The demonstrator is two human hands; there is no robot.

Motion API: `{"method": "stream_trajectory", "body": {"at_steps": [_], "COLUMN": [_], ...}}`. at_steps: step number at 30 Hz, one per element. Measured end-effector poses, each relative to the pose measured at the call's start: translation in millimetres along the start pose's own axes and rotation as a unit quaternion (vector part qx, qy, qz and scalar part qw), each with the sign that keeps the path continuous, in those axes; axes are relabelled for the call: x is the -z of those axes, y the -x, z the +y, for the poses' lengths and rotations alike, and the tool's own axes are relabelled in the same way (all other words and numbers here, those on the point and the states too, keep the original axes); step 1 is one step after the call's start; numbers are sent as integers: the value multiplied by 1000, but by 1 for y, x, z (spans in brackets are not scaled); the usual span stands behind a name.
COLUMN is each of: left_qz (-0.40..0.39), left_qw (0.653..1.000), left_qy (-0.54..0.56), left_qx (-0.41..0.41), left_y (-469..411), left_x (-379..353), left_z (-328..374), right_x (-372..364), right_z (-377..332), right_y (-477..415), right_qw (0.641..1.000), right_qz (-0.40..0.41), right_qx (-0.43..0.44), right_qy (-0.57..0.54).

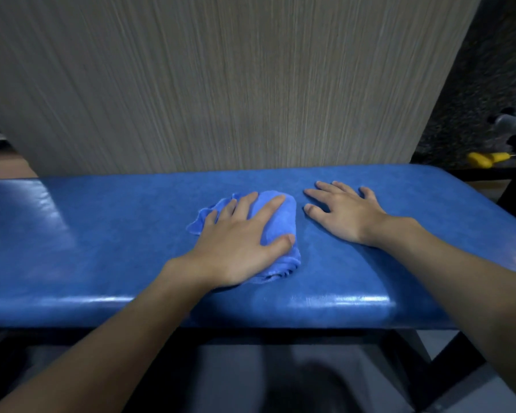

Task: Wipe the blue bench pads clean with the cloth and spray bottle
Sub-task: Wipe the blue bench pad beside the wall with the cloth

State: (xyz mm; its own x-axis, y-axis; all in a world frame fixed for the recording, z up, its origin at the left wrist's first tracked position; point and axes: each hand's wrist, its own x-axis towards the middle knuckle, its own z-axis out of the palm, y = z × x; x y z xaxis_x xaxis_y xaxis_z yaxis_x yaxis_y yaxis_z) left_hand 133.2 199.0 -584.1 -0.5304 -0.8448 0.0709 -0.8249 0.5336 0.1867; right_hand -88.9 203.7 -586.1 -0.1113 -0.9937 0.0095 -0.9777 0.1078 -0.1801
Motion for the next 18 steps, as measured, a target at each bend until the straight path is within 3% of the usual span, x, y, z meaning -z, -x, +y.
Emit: {"method": "stream_trajectory", "body": {"at_steps": [8, 18], "left_qz": [1, 7], "left_qw": [1000, 1000], "left_qy": [-17, 16], "left_qx": [-16, 22], "left_y": [35, -88], "left_x": [-3, -1], "left_z": [2, -28], "right_x": [13, -4], "right_z": [-5, -2], "right_y": [-3, -7], "right_qw": [1000, 1000], "right_qz": [-15, -3], "right_qx": [-13, -2], "right_qy": [-22, 16]}}
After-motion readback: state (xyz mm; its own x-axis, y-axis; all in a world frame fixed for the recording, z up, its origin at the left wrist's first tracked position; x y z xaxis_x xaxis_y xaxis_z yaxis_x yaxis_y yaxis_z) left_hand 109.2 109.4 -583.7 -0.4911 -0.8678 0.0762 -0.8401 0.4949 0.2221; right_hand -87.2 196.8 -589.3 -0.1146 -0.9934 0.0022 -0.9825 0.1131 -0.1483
